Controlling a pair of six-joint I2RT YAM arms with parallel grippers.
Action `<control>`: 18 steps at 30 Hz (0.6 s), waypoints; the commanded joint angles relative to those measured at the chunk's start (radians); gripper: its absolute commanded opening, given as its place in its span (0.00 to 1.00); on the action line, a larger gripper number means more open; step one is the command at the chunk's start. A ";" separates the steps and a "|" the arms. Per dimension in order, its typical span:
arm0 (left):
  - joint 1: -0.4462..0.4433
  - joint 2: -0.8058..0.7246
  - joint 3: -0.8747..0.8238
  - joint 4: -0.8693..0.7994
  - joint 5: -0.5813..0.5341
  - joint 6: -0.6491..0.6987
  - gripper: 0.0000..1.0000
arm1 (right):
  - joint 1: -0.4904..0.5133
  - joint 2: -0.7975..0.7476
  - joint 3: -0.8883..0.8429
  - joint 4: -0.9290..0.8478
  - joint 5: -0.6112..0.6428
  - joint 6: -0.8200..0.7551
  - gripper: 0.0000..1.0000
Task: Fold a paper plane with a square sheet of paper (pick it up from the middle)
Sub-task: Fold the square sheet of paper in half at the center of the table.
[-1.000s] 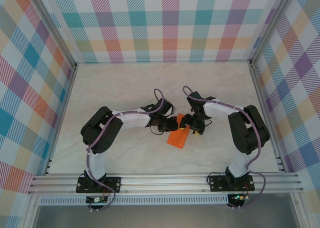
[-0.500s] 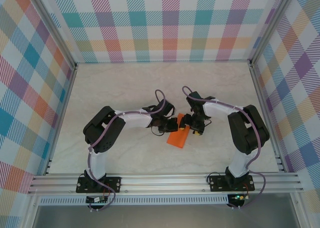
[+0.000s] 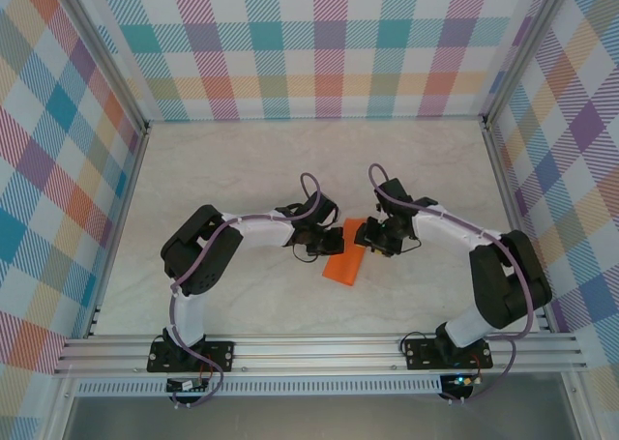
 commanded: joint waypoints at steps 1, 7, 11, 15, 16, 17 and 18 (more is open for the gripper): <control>-0.019 0.029 0.004 -0.074 -0.034 0.019 0.00 | 0.001 0.003 -0.033 0.151 -0.135 0.040 0.23; -0.019 0.027 0.007 -0.081 -0.035 0.025 0.00 | -0.001 0.065 -0.079 0.258 -0.190 0.070 0.20; -0.020 0.031 0.009 -0.083 -0.030 0.025 0.00 | -0.004 0.081 -0.116 0.282 -0.178 0.076 0.21; -0.019 0.036 0.011 -0.083 -0.024 0.026 0.00 | -0.008 0.091 -0.156 0.289 -0.149 0.070 0.23; -0.020 0.036 0.011 -0.083 -0.024 0.025 0.00 | -0.009 0.096 -0.163 0.291 -0.146 0.067 0.23; -0.019 0.037 0.010 -0.083 -0.022 0.025 0.00 | -0.011 0.102 -0.170 0.294 -0.144 0.066 0.23; -0.019 0.037 0.010 -0.083 -0.022 0.025 0.00 | -0.011 0.111 -0.178 0.301 -0.141 0.066 0.23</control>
